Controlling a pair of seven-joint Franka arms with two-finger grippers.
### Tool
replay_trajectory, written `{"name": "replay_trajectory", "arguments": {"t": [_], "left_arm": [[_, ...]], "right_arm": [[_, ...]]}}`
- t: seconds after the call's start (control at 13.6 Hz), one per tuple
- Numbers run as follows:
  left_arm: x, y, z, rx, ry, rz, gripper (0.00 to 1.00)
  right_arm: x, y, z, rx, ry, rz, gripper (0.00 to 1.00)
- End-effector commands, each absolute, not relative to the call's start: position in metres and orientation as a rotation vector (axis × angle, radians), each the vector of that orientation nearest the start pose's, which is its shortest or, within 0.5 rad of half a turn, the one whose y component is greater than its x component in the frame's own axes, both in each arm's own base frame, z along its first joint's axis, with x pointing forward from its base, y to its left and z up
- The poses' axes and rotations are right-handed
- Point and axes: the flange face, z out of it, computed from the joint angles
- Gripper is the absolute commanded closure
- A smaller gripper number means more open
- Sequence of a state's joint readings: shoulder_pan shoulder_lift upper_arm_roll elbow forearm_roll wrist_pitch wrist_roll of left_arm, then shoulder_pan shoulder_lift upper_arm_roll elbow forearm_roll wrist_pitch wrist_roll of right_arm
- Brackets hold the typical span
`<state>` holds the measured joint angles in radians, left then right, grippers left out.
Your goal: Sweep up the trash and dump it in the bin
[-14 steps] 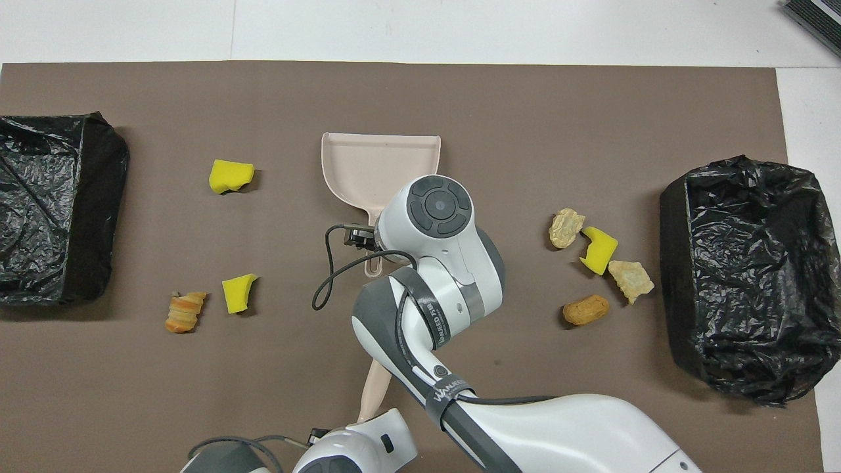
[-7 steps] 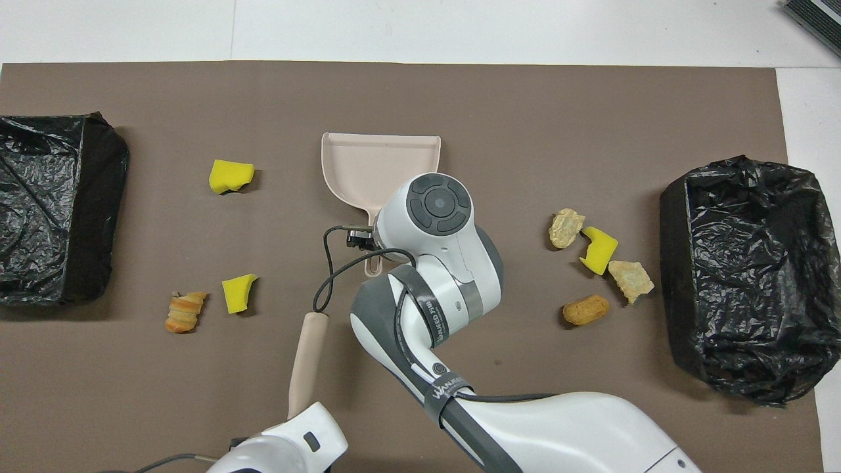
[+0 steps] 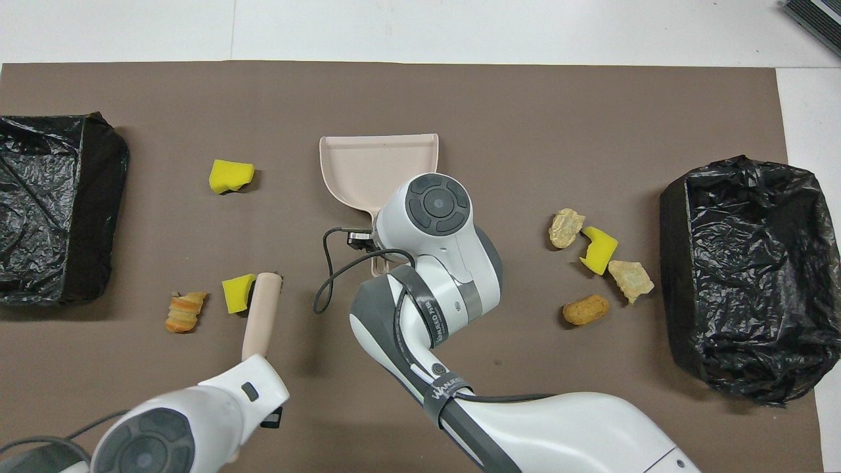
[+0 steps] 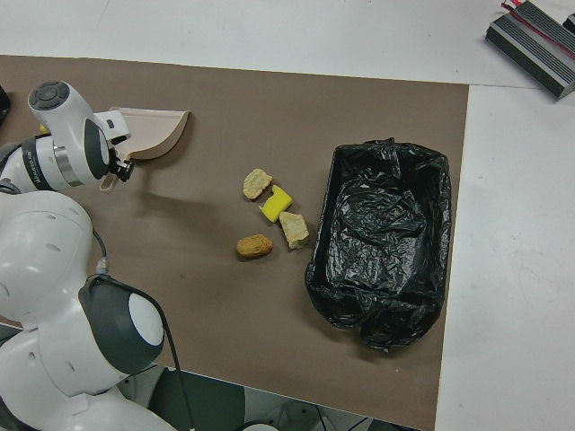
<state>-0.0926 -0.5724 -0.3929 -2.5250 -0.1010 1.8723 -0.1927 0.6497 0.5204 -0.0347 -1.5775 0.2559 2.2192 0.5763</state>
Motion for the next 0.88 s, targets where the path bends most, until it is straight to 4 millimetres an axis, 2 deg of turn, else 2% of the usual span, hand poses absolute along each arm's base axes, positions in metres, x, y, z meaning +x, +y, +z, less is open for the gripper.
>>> {"name": "replay_trajectory", "arguments": {"t": [0.0, 0.15, 0.22, 0.37, 0.44, 0.59, 0.66, 0.81], "left_arm": [[0.360, -0.143, 0.448, -3.000, 0.219, 0.064, 1.00], [0.385, -0.112, 0.452, -3.023, 0.164, 0.077, 1.00], [0.396, -0.095, 0.453, -3.033, 0.149, 0.088, 1.00], [0.411, -0.063, 0.452, -3.049, 0.150, 0.112, 1.00], [0.413, -0.048, 0.453, -3.051, 0.148, 0.122, 1.00], [0.412, -0.003, 0.450, -3.061, 0.183, 0.165, 1.00], [0.410, 0.016, 0.448, -3.064, 0.134, 0.167, 1.00], [0.402, 0.026, 0.438, -3.065, 0.074, 0.189, 1.00]], "right_arm": [[0.572, 0.415, 0.348, -2.903, 0.075, 0.035, 0.82], [0.573, 0.413, 0.348, -2.907, 0.056, 0.027, 0.96], [0.573, 0.413, 0.349, -2.914, 0.048, 0.029, 1.00], [0.573, 0.409, 0.349, -2.962, -0.012, 0.025, 1.00], [0.572, 0.407, 0.348, -3.001, -0.092, 0.023, 1.00], [0.571, 0.399, 0.357, -3.028, -0.265, 0.004, 1.00], [0.572, 0.391, 0.368, -3.018, -0.403, 0.007, 1.00], [0.568, 0.381, 0.375, -3.003, -0.583, 0.068, 1.00]]}}
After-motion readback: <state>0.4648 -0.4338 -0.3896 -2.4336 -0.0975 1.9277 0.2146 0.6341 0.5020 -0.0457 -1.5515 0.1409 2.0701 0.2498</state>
